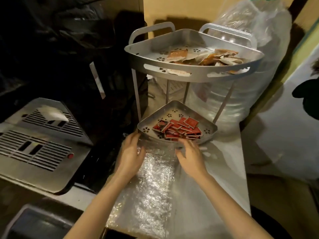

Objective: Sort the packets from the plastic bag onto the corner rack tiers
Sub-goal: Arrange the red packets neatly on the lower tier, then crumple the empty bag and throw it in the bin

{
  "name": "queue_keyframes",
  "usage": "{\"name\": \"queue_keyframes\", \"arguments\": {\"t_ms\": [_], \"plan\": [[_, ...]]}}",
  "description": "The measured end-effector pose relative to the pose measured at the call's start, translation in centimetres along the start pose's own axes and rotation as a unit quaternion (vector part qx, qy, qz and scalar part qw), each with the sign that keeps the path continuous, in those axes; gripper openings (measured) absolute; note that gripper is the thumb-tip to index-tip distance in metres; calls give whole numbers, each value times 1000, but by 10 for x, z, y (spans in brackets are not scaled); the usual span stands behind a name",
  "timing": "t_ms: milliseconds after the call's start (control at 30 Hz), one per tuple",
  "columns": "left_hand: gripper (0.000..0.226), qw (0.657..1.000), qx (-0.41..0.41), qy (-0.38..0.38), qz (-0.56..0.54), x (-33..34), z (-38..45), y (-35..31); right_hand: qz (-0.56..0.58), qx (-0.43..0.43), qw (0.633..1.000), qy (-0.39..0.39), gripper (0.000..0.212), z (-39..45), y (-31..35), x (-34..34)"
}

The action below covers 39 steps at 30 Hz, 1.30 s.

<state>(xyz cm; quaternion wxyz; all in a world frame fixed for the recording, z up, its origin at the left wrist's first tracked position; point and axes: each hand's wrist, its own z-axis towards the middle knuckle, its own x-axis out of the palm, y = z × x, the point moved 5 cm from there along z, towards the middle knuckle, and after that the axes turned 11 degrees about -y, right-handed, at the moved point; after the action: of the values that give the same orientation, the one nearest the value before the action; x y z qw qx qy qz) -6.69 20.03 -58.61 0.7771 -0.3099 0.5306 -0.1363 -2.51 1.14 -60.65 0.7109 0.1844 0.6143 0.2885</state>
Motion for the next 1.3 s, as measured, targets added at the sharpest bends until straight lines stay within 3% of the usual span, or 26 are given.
{"name": "queue_keyframes", "arguments": {"t_ms": [167, 300, 433, 633, 800, 900, 1067, 1200, 1300], "plan": [[47, 997, -2, 44, 65, 4, -56, 33, -43, 30, 999, 5, 46, -45, -9, 12], [47, 994, 20, 6, 104, 4, -80, 47, -59, 62, 994, 67, 56, -77, -13, 28], [54, 985, 2, 31, 170, 12, -93, 54, -53, 57, 991, 113, 62, -92, -8, 41], [62, 977, -11, 62, 203, 27, -100, 62, -28, 69, 994, 74, 48, -98, 7, 40], [65, 971, -24, 66, 227, 35, -100, 64, 69, 115, 990, 48, 48, -102, 13, 38], [60, 969, -38, 87, 230, 39, -103, 60, 210, 209, 954, 43, 44, -102, 14, 35], [56, 981, -52, 73, 174, 29, -97, 44, 388, 397, 827, 90, 21, -100, 2, 33], [59, 989, -127, 32, 65, 16, -88, 39, 376, 396, 832, 95, 36, -93, -12, 14], [70, 974, -215, 34, -61, 15, -76, 35, 397, 358, 840, 93, 31, -85, -18, -9]]}}
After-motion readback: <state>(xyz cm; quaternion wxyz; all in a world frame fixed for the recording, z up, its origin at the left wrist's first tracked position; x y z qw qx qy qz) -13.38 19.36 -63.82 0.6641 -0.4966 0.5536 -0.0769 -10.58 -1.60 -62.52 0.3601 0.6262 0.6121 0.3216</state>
